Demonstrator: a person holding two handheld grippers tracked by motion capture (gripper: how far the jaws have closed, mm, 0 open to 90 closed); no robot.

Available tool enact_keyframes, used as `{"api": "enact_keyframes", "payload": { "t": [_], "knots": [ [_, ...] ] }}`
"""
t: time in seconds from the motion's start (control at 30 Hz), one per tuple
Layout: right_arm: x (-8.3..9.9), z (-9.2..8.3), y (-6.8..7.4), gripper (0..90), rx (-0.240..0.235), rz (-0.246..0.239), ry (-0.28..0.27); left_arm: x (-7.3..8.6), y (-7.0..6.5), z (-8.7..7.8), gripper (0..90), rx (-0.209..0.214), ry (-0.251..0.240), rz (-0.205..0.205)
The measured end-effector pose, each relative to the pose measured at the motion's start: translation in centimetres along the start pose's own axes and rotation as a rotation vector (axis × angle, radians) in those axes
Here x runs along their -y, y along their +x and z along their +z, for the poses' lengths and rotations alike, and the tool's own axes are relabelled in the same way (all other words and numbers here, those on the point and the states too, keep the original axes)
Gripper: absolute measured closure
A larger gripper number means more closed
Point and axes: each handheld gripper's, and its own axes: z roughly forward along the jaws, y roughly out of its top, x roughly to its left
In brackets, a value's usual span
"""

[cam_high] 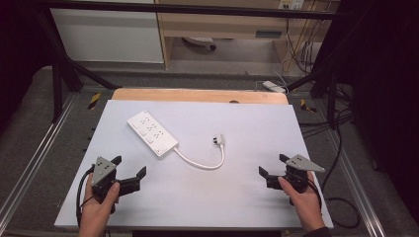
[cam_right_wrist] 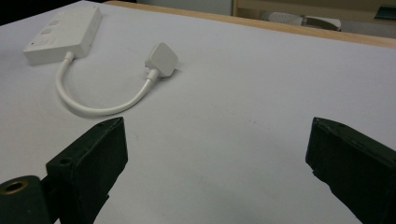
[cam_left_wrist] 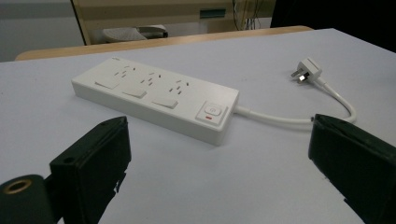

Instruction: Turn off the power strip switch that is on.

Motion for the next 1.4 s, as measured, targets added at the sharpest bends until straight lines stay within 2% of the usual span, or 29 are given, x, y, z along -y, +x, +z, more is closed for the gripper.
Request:
{"api": "enact_keyframes", "payload": {
  "t": [0.4, 0.53, 0.6, 0.77, 0.83, 0.97, 1.1, 1.27, 1.4],
  "knots": [
    [0.1, 0.1, 0.4, 4.8, -0.011, 0.005, 0.02, -0.3, -0.1, -0.1, 5.4, 0.001, -0.006, -0.011],
    [0.1, 0.1, 0.5, 4.6, -0.011, 0.008, 0.024, -0.5, 0.0, -0.2, 5.4, 0.007, -0.026, -0.023],
    [0.0, 0.1, 0.6, 4.1, -0.015, 0.012, 0.019, -0.8, 0.2, -0.3, 5.4, 0.011, -0.037, -0.035],
    [0.0, 0.1, 0.7, 3.6, -0.024, 0.013, 0.016, -1.8, 0.7, 0.0, 5.5, 0.006, -0.04, -0.031],
    [0.0, 0.1, 0.9, 3.5, -0.03, 0.014, 0.017, -2.4, 1.0, 0.2, 5.5, 0.012, -0.044, -0.041],
    [0.0, 0.1, 1.0, 3.5, -0.035, 0.013, 0.019, -3.8, 1.5, 0.9, 5.6, 0.011, -0.046, -0.025],
    [0.0, 0.2, 1.0, 3.4, -0.035, 0.016, 0.022, -4.7, 2.1, 1.9, 5.9, 0.007, -0.051, -0.041],
    [0.0, 0.2, 1.1, 3.1, -0.038, 0.014, 0.018, -5.7, 2.5, 3.2, 5.9, 0.012, -0.031, -0.031],
    [0.0, 0.2, 1.2, 3.1, -0.044, 0.015, 0.016, -6.4, 3.0, 4.3, 6.1, 0.016, -0.019, -0.045]
  ]
}}
